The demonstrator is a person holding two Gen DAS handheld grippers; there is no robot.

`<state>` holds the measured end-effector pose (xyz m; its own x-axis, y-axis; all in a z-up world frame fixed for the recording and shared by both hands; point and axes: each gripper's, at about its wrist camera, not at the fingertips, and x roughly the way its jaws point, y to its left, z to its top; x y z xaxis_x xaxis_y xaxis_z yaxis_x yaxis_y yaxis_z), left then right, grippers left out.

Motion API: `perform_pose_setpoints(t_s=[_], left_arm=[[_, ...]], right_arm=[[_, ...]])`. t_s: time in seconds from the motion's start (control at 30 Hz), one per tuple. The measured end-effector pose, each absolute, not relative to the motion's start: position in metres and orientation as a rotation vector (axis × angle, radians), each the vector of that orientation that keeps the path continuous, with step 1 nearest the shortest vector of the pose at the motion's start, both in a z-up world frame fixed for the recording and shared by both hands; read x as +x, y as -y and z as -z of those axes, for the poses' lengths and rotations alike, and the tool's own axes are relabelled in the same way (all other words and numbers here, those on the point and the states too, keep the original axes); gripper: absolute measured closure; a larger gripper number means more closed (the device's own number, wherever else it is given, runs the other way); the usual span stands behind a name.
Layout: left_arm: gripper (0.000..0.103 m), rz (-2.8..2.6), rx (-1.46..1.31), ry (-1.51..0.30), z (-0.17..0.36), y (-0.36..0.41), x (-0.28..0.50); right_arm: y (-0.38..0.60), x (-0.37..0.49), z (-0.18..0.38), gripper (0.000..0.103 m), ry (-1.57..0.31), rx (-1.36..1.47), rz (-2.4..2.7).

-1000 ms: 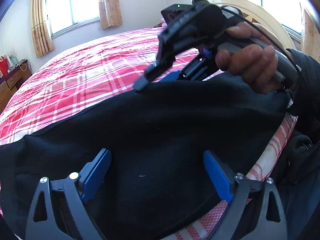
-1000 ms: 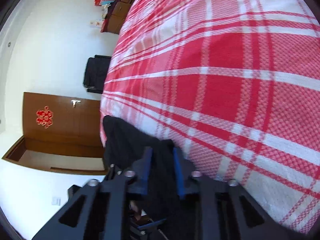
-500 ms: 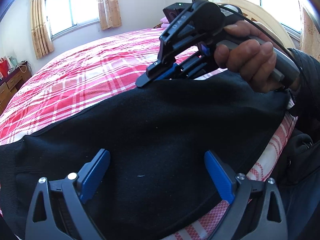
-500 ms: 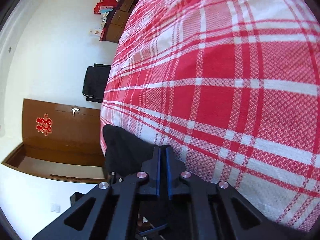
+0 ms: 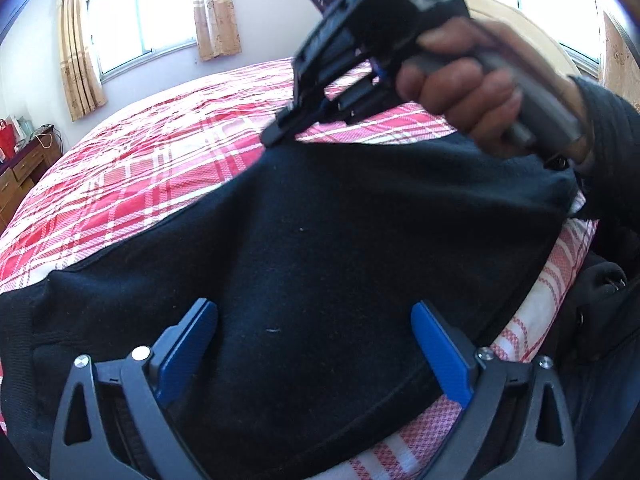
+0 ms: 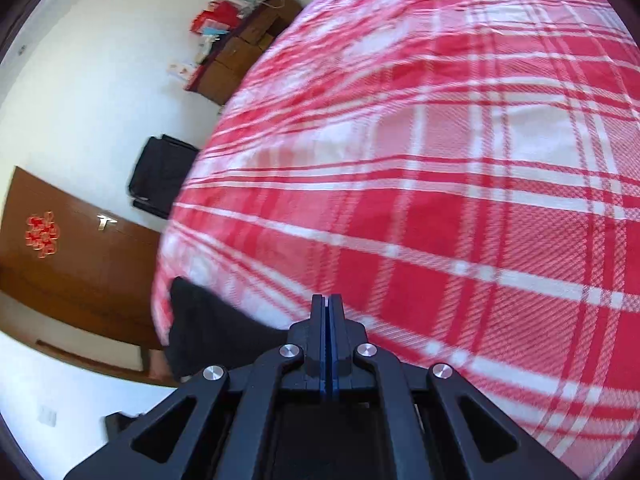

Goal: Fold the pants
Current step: 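Grasp the pants end with the right tool and fold it toward the left tool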

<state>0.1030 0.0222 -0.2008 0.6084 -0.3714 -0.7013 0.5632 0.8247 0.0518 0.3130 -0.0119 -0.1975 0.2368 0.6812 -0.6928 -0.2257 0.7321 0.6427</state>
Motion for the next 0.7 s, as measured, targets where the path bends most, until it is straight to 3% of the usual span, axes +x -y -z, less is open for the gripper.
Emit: perform_pose_setpoints(t_s=[0.1, 0.27, 0.3, 0.33, 0.4, 0.7], left_arm=[[0.003, 0.546, 0.280, -0.737, 0.201, -0.023, 0.103], [0.003, 0.556, 0.260, -0.742, 0.194, -0.026, 0.102], [0.003, 0.555, 0.260, -0.742, 0.194, -0.029, 0.106], [0.003, 0.554, 0.261, -0.740, 0.193, -0.029, 0.106], [0.003, 0.557, 0.259, -0.740, 0.192, -0.028, 0.106], [0.002, 0.627, 0.318, -0.760, 0.198, -0.006, 0.098]], right_arm=[[0.013, 0.314, 0.211, 0.102, -1.214, 0.447, -0.665], [0.020, 0.301, 0.183, 0.099, -1.144, 0.297, -0.598], [0.022, 0.298, 0.178, 0.092, -1.134, 0.285, -0.593], [0.032, 0.292, 0.170, 0.073, -1.129, 0.280, -0.596], [0.048, 0.279, 0.161, 0.053, -1.122, 0.279, -0.611], [0.078, 0.172, 0.165, 0.053, -1.185, 0.025, -0.758]])
